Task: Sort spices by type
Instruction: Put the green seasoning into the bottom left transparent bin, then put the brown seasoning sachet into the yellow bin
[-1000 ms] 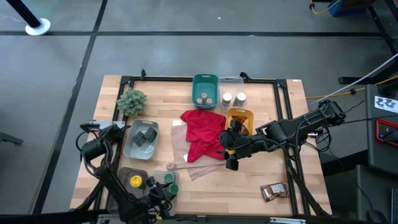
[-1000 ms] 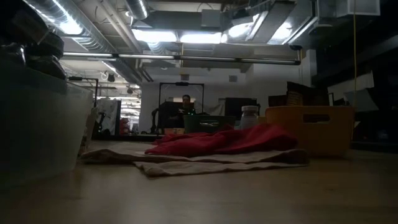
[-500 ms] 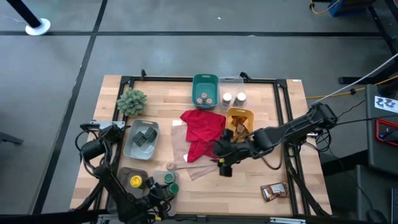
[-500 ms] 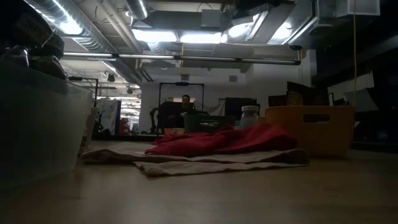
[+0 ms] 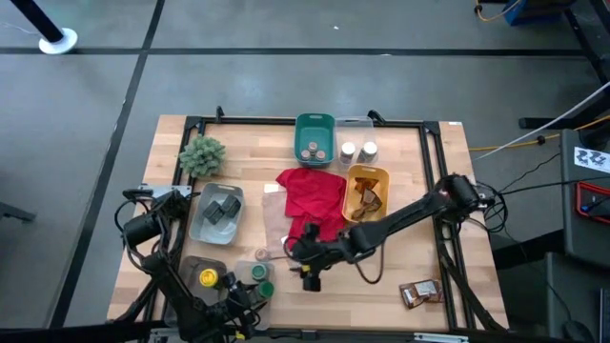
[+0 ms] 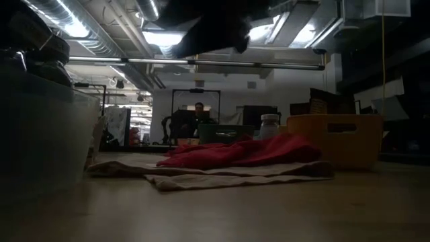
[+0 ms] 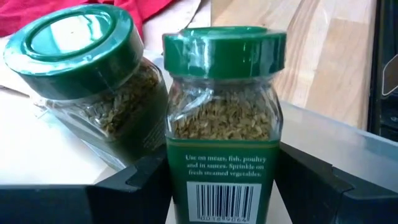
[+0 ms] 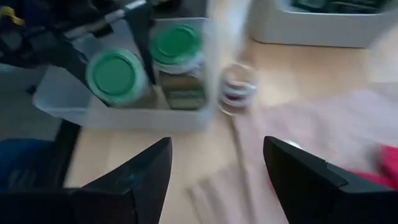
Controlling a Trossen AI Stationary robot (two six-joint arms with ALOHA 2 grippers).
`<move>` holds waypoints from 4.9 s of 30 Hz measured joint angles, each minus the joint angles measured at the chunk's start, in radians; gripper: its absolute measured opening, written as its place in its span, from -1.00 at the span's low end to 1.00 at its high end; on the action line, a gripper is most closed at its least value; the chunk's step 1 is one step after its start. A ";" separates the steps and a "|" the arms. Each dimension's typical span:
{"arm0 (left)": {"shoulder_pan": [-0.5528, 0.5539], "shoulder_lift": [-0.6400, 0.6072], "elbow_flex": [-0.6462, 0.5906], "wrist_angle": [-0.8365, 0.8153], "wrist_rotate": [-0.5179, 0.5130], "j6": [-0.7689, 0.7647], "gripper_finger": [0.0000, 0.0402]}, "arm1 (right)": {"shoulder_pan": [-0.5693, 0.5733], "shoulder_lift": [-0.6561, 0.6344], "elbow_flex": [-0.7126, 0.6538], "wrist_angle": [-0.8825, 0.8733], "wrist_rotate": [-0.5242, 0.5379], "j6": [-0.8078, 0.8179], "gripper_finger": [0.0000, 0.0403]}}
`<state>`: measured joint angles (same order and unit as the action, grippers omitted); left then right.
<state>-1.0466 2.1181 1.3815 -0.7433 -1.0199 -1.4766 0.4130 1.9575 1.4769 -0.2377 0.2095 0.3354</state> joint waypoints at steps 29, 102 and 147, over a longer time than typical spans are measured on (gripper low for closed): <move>0.008 -0.001 0.000 0.001 0.015 0.018 0.18 | 0.027 0.174 0.002 0.376 0.026 -0.009 0.25; -0.039 -0.243 0.000 -0.053 0.000 0.142 0.18 | 0.032 -0.084 0.003 -0.110 -0.180 -0.056 0.25; 0.310 -0.383 0.000 0.269 -0.027 0.617 0.18 | 0.695 -0.190 -0.219 -0.886 -0.439 0.929 0.25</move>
<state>-0.7368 1.7351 1.3819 -0.4744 -1.0473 -0.8592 1.1080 1.7679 1.2576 -1.1240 -0.2295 1.2640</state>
